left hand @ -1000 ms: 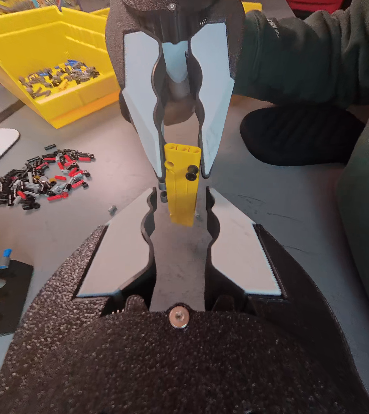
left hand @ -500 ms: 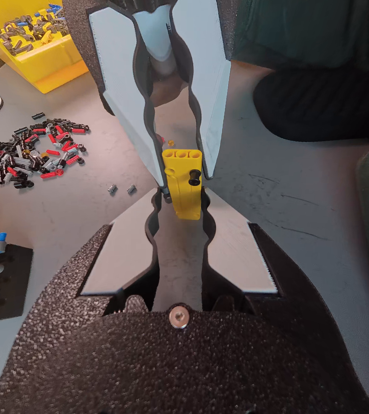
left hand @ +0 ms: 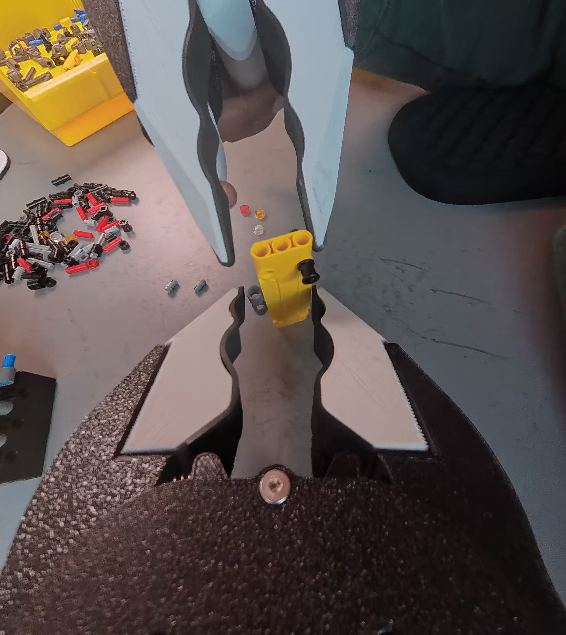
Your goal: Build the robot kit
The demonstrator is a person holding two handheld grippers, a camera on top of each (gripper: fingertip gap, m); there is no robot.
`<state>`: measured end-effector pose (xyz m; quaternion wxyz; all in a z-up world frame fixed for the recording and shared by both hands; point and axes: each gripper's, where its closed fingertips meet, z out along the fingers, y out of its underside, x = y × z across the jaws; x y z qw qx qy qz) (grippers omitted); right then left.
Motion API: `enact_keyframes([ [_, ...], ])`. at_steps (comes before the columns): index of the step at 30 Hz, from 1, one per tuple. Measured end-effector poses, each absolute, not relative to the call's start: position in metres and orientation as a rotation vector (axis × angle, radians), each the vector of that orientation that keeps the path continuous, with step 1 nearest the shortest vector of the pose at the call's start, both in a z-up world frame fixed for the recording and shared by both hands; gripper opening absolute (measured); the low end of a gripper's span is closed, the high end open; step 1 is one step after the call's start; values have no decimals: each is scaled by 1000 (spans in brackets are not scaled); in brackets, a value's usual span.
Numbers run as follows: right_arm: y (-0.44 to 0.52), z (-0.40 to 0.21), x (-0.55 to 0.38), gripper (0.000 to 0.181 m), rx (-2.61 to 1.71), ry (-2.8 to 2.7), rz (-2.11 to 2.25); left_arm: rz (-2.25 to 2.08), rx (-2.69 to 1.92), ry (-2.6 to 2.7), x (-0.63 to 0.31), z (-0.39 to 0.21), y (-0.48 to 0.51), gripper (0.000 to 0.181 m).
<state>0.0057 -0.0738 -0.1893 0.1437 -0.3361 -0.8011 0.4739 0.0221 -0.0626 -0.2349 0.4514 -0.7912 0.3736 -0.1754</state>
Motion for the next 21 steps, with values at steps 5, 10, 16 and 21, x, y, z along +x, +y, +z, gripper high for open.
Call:
enact_keyframes([
  [5,-67,-185,12,33,-980,-2291,1343,-436,-1951,930,23,-235,-64,38],
  [10,-65,-182,14,34,-983,-2285,1328,-432,-1947,933,23,-234,-64,39],
  [16,-66,-182,15,34,-979,-2295,1319,-432,-1944,928,23,-233,-64,39],
  [21,-48,-190,33,33,-1062,-2355,1133,-441,-1932,961,18,-228,-70,47],
])
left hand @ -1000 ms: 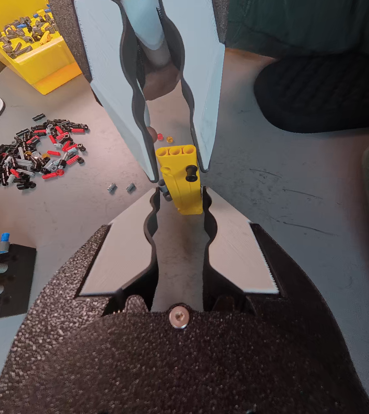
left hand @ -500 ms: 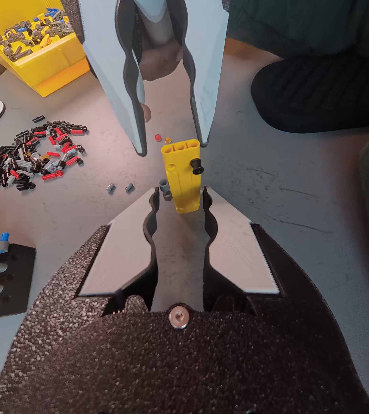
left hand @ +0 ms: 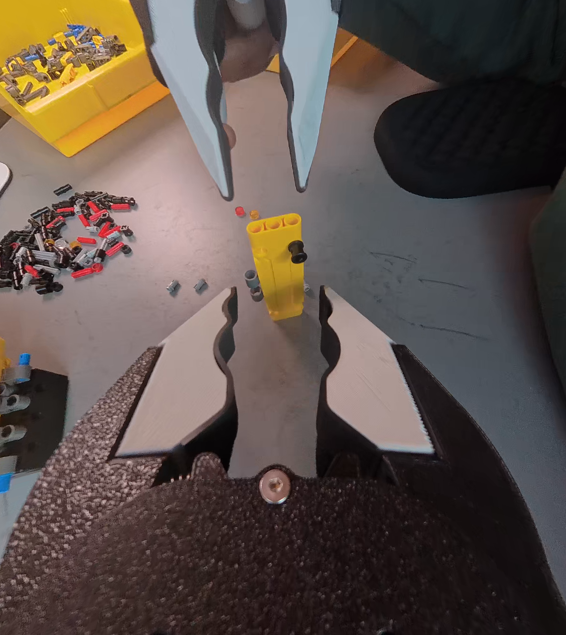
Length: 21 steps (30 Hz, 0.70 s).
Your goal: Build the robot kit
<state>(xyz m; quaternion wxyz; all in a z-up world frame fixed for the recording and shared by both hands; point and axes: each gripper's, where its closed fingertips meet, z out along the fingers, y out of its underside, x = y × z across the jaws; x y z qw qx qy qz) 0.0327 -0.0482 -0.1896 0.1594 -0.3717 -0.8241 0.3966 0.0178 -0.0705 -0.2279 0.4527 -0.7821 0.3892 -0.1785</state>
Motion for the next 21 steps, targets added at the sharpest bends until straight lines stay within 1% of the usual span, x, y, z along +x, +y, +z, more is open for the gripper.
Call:
enact_keyframes([
  [2,-46,-211,49,32,-1110,-2451,1011,-446,-1913,966,10,-220,-75,48],
  [4,-56,-228,56,28,-1128,-2489,1007,-462,-1887,926,0,-209,-75,47],
  [7,-62,-253,53,28,-1132,-2511,922,-469,-1859,858,-12,-197,-73,44],
  [14,-72,-261,39,22,-1114,-2521,896,-442,-1863,889,-8,-204,-75,43],
  [16,-71,-266,39,14,-1114,-2532,853,-432,-1866,902,-7,-206,-75,43],
  [17,-69,-266,38,4,-1117,-2524,847,-433,-1865,903,-7,-206,-76,43],
  [21,-69,-257,45,4,-1110,-2497,902,-446,-1844,887,-6,-201,-76,42],
])
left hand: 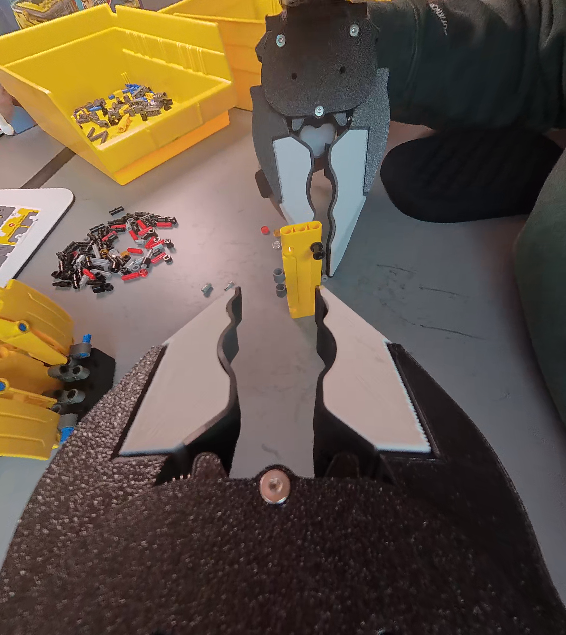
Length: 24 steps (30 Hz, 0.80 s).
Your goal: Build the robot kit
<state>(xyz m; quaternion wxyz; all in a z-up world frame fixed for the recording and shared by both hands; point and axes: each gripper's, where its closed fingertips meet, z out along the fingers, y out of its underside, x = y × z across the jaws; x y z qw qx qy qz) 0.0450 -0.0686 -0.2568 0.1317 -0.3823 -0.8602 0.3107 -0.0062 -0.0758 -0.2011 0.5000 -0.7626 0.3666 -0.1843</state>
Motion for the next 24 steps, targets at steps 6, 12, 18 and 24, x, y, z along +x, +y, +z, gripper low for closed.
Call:
enact_keyframes([
  [6,-61,-182,41,4,-1051,-2120,1252,-513,-1773,832,1,-186,-75,38],
  [12,-45,-111,25,4,-1000,-1607,1527,-660,-1665,724,10,-158,-76,29],
  [18,-62,-95,3,4,-1049,-1388,1704,-662,-1574,621,11,-133,-70,20],
  [24,-76,-91,-6,4,-1051,-1345,1766,-696,-1498,582,21,-116,-70,14],
])
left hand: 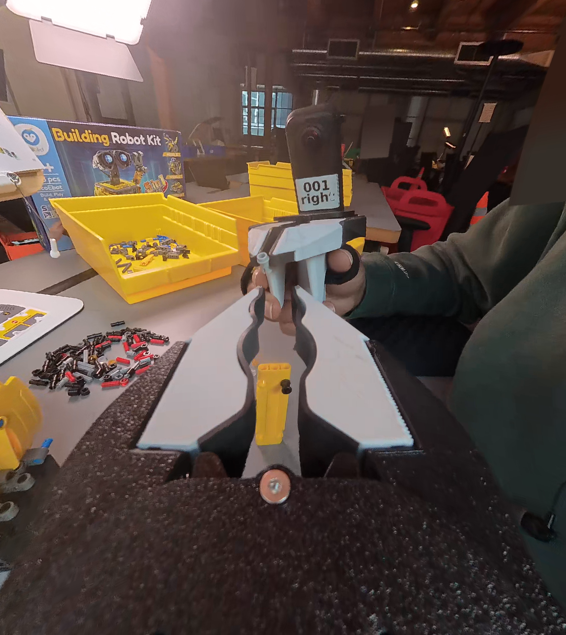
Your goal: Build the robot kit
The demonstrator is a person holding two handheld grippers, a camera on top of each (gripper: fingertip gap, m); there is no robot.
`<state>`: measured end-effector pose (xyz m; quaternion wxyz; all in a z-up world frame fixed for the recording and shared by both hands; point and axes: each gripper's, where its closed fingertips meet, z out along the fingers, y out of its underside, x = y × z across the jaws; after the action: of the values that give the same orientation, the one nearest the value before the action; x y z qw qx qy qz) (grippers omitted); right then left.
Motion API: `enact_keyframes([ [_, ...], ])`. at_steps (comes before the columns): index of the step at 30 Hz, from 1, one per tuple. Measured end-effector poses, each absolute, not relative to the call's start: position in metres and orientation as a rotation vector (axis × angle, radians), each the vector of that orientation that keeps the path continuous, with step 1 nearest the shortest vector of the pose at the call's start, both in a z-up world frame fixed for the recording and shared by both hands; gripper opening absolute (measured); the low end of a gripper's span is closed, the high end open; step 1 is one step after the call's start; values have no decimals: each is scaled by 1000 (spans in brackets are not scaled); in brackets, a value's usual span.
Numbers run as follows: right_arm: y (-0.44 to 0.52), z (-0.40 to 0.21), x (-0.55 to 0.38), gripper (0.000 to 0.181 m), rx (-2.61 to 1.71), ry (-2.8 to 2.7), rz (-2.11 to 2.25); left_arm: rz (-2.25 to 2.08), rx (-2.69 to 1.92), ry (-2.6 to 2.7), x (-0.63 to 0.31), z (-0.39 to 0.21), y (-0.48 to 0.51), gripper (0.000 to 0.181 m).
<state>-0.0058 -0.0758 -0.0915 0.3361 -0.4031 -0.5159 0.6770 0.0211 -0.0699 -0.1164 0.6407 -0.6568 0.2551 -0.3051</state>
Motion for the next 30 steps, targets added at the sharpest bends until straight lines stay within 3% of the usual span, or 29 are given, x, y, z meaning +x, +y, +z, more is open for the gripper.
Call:
enact_keyframes([
  [10,-77,-93,-5,4,-1071,-1312,1868,-633,-1458,570,15,-108,-71,3],
  [18,-79,-95,-3,4,-1050,-1323,1867,-637,-1443,559,12,-104,-73,9],
  [30,-76,-105,-3,3,-1041,-1412,1755,-507,-1487,626,8,-115,-71,4],
])
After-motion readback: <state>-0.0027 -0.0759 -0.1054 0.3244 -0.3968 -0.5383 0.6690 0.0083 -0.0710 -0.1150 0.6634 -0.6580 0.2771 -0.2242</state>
